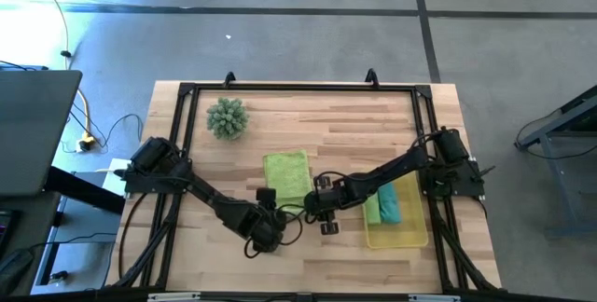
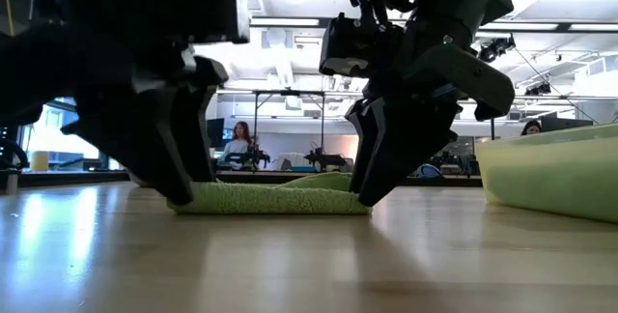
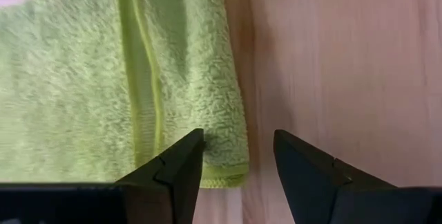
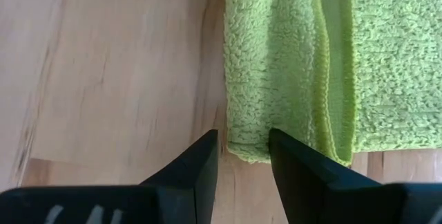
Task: Roll microfiber towels into tight, uniform cylinder then place into a basket
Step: Roll the light green cloth
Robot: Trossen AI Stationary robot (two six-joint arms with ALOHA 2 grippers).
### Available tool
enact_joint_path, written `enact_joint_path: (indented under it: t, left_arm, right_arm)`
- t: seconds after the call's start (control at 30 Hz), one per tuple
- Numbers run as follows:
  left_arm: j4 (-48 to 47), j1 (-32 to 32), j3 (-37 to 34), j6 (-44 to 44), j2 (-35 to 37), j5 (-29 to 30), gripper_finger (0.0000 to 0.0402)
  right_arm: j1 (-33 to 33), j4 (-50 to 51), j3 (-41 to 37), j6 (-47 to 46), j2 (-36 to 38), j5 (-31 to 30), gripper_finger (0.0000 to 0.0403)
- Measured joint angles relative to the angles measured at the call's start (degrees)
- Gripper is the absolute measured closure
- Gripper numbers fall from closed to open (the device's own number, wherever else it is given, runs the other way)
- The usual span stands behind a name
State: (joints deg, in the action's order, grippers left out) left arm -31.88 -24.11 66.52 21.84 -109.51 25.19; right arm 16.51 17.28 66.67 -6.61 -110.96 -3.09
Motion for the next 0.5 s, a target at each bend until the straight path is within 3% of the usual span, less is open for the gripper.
enact_joint_path:
  t: [0.27, 0.5]
  left_arm:
    - [2.53, 1.58, -2.99, 4.15, 0.00, 0.00, 0.0243]
    - [4.13, 2.39, -4.13, 10.32, 0.24, -3.16, 0.0338]
  right_arm:
    - [-0.02, -0.14, 0.00, 0.22, 0.00, 0.56, 0.0279]
    - [0.34, 0.22, 0.00, 1.99, 1.18, 2.27, 0.0279]
